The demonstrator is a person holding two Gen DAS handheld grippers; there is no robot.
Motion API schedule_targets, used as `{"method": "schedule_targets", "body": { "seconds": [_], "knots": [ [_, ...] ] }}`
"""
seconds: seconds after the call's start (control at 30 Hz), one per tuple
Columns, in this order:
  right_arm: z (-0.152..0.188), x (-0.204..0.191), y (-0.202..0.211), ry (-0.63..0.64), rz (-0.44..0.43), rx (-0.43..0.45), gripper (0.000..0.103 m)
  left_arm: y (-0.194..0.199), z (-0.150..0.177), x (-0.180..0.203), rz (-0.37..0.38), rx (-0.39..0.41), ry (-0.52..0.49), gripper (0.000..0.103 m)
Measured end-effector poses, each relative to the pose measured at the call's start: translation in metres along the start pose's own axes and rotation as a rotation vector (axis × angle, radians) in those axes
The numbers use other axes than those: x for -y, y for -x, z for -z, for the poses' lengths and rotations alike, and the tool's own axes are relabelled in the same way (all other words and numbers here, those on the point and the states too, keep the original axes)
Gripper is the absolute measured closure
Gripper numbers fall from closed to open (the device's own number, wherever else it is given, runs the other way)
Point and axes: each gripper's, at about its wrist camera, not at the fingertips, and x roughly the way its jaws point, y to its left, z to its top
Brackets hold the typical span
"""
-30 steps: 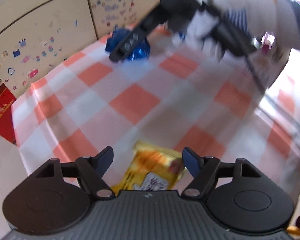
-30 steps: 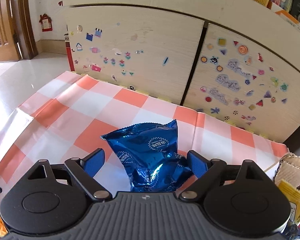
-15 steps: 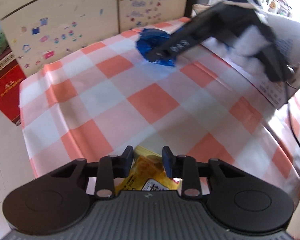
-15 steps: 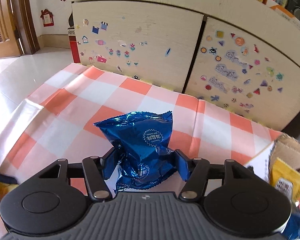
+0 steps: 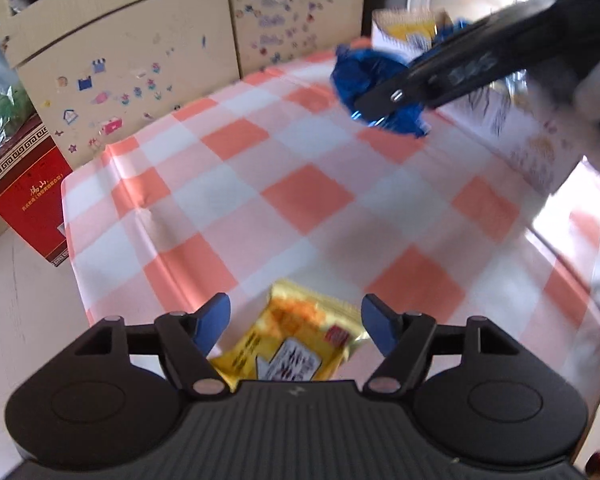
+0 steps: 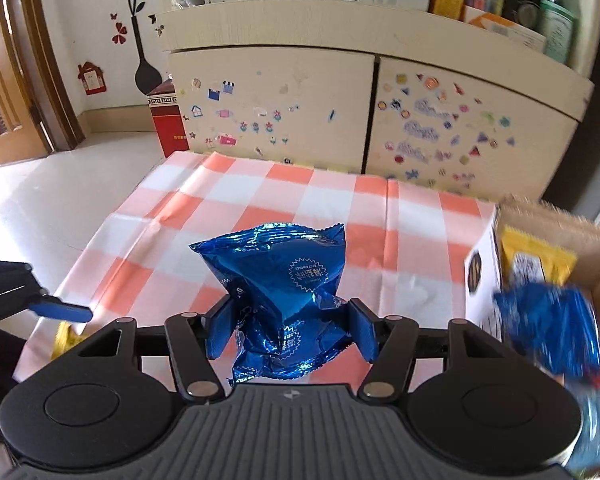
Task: Organize snacks
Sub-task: 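Lift the blue bag with the right gripper while the left lifts the yellow waffle bag toward the box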
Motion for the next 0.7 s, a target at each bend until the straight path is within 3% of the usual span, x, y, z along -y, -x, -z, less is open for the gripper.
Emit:
{"method": "schedule_targets", "body": {
  "seconds": [0.2, 0.27, 0.3, 0.43, 0.7],
  "knots": [
    [0.019, -0.015, 0.013, -0.002, -0.008, -0.028, 0.036, -0.007, 0.010, 0.000, 0.005, -0.029, -0.026, 0.033],
    [0.026, -0.020, 0.014, 0.002, -0.014, -0.041, 0.036, -0.008, 0.012, -0.001, 0.021, -0.026, -0.001, 0.038],
    [0.028, -0.022, 0.015, 0.004, -0.015, -0.045, 0.036, -0.008, 0.012, -0.003, 0.039, -0.029, 0.023, 0.045],
    [0.040, -0.027, 0.019, 0.005, 0.000, -0.065, 0.036, -0.005, 0.015, 0.000, 0.021, -0.018, 0.054, 0.053],
    [0.059, -0.033, 0.027, -0.023, 0.017, -0.079, 0.036, 0.002, 0.025, 0.006, -0.026, 0.015, 0.108, 0.056]
  ]
}}
